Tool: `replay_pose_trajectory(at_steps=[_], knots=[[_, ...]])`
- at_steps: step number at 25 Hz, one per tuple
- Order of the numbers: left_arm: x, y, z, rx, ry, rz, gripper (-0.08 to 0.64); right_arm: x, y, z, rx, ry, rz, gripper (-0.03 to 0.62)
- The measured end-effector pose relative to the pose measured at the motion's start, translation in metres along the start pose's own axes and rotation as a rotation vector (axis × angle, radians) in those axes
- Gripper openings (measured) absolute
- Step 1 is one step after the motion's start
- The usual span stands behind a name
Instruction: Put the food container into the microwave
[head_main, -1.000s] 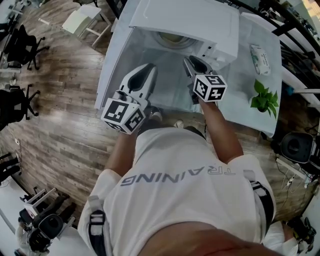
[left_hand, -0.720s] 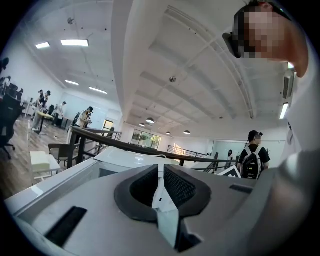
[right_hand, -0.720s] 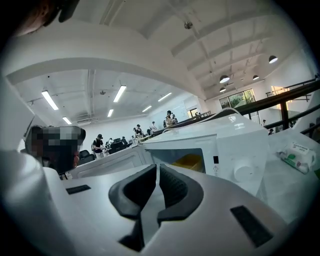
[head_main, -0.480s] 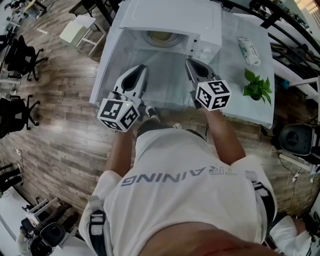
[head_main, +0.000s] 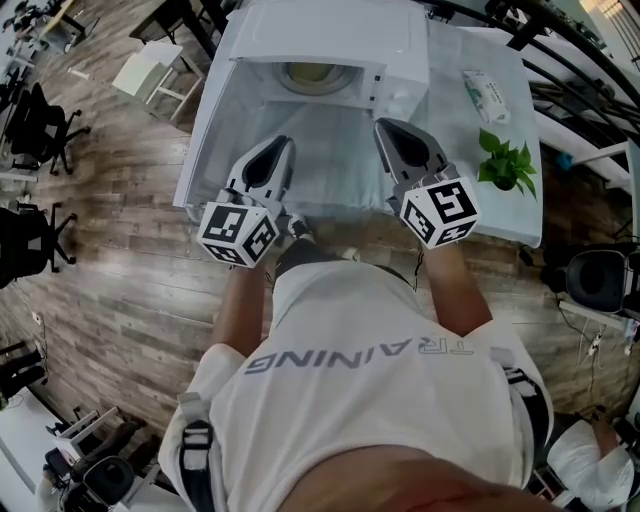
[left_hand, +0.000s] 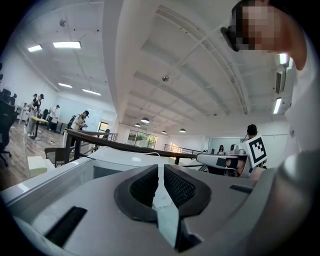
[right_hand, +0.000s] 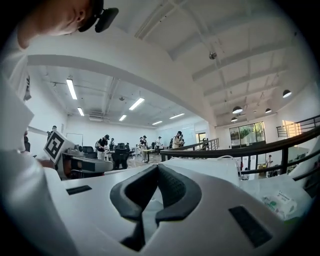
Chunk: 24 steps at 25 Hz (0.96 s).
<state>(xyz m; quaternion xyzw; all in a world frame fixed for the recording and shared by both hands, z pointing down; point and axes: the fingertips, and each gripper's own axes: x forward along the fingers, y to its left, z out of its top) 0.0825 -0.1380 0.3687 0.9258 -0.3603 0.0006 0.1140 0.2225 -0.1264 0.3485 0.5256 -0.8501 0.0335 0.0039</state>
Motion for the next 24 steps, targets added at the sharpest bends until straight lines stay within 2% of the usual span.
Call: replay_pose_trajectory(at_steps=[24], knots=[[-0.016, -0.006, -0.001, -0.002, 0.003, -0.005, 0.06, -0.002, 0.014, -0.014, 0.0, -0.002, 0.024, 0.023]])
